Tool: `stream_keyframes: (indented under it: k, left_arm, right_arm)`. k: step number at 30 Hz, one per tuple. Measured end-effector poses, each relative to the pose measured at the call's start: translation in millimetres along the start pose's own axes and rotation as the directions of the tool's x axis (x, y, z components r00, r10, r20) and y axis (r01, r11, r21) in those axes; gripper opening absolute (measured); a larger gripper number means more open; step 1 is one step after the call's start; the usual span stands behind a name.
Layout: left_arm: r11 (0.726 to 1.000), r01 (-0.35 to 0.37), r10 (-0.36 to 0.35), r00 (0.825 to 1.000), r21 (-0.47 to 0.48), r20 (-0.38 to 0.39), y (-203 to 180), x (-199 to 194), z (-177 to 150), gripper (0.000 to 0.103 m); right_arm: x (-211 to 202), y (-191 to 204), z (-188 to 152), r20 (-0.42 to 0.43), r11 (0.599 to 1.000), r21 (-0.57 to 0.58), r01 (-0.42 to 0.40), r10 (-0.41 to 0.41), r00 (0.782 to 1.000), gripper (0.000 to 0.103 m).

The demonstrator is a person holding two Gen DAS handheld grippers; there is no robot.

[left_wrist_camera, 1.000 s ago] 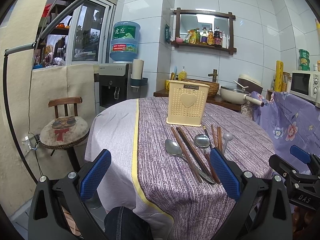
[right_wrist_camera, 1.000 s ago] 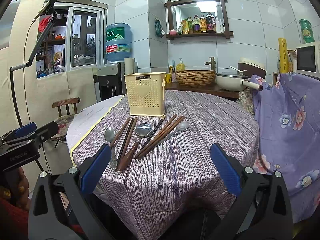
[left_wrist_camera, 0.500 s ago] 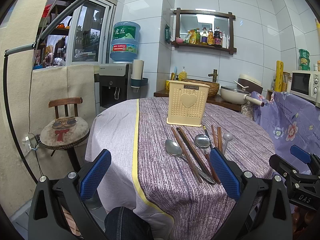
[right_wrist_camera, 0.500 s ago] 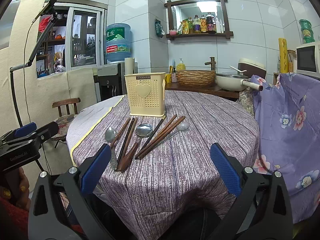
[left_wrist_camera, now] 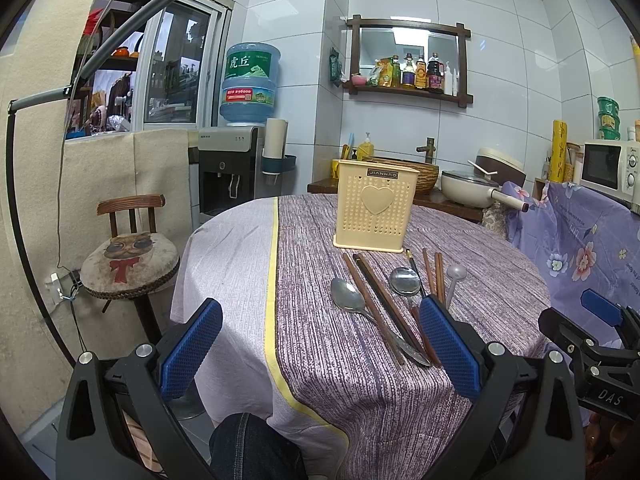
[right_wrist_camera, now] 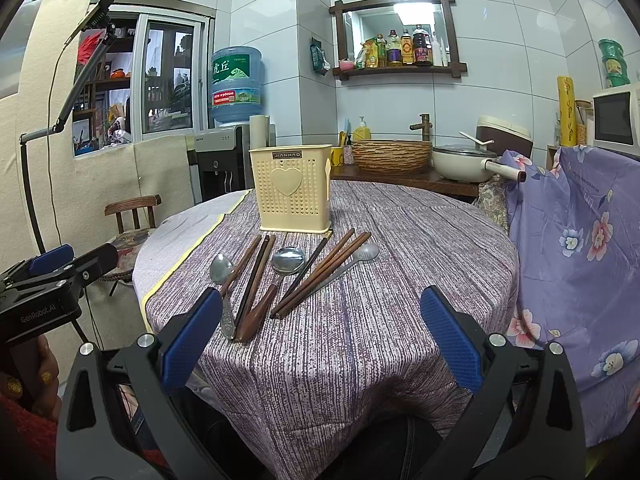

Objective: Organize utensils

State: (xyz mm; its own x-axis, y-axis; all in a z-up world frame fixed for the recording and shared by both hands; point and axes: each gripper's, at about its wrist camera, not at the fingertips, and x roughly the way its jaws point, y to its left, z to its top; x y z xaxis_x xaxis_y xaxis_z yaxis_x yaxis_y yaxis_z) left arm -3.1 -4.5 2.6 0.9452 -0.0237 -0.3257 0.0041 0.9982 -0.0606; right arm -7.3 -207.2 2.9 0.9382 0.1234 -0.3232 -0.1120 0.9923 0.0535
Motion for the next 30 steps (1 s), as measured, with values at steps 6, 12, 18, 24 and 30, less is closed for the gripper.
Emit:
stream_keyframes:
  k: [6,12,18,24,30]
  left_arm:
    - [1.000,0.000,0.000,1.000,0.000,0.001,0.2,0.0,-0.1,0.098]
    - [1.000,0.000,0.000,1.000,0.000,0.000,0.1,0.0,0.0,0.098]
    - [1.000,0.000,0.000,1.000,0.001,0.000,-0.1,0.2,-0.5,0.098]
    - [1.000,0.000,0.000,1.000,0.001,-0.005,1.4,0.2,-1.6,0.098]
    - [1.000,-0.003,0.003,1.000,0.004,-0.010,3.1,2.7,-4.3,0.098]
  right_arm:
    - [0.2,0.4,0.1,-0.001,1.000,0.001,0.001,-0.001,1.000,0.098]
    - [0.2,0.4,0.2,-0.001,1.000,0.000,0.001,-0.001,1.000,0.098]
    - [0.2,0.6,0.1,-0.002,1.000,0.001,0.001,-0.001,1.000,0.098]
    - [2.4,2.6,-1.4,-0.006,1.000,0.003,0.000,0.000,1.000,0.098]
    - [5.5,2.7,-3.8,-0.011,1.000,0.008,0.000,0.000,1.000,0.098]
